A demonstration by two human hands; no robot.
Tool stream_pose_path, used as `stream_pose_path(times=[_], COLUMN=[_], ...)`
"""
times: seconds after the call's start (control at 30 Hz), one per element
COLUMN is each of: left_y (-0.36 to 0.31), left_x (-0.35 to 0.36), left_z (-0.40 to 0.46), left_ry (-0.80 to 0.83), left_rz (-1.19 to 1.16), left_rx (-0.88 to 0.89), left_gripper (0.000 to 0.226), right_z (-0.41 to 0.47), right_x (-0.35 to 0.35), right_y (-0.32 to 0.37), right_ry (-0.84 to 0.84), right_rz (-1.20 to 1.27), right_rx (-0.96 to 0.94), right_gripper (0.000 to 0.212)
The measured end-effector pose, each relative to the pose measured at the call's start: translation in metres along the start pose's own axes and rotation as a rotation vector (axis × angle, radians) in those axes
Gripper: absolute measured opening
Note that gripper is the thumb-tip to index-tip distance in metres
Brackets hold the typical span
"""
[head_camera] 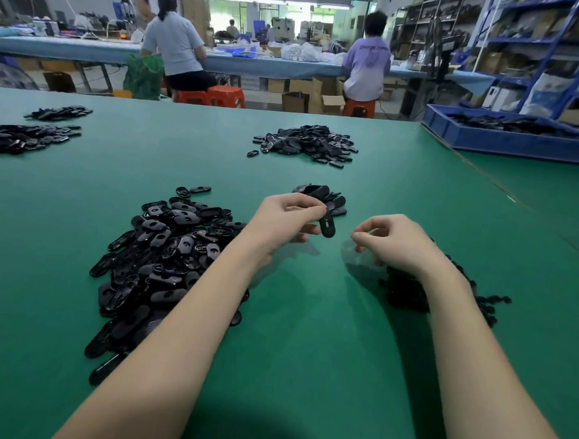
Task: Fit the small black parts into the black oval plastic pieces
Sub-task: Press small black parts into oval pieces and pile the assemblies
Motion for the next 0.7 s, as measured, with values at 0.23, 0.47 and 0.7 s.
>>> stream_pose_path(times=[0.23, 0.47, 0.7], left_y=[0.018, 0.025, 0.026], left_x=[0.02, 0.022, 0.021], left_z=[0.0, 0.002, 0.001], left_ry=[0.07, 0.096, 0.097], left_rz=[-0.313, -0.248, -0.18], left_rx=[-0.112, -0.147, -0.136], left_gripper=[0.012, 0.02, 0.014], right_z=[-0.008, -0.01, -0.004], right_x=[-0.022, -0.024, -0.008], right_y=[-0.017, -0.027, -0.028], right_ry=[-0.142, -0.236, -0.305], right_rz=[-0.109, -0.112, -0.21], right_rx=[0.158, 0.226, 0.196], right_gripper=[0.011, 0.015, 0.023])
Point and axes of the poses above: each hand's wrist, its own z-axis towards the middle knuckle, its own x-axis out of the palm, y = z × x, the point moved 3 cm from there along z, towards the middle knuckle, and after that the axes turned 7 degrees about y, right-handed, at the moved point
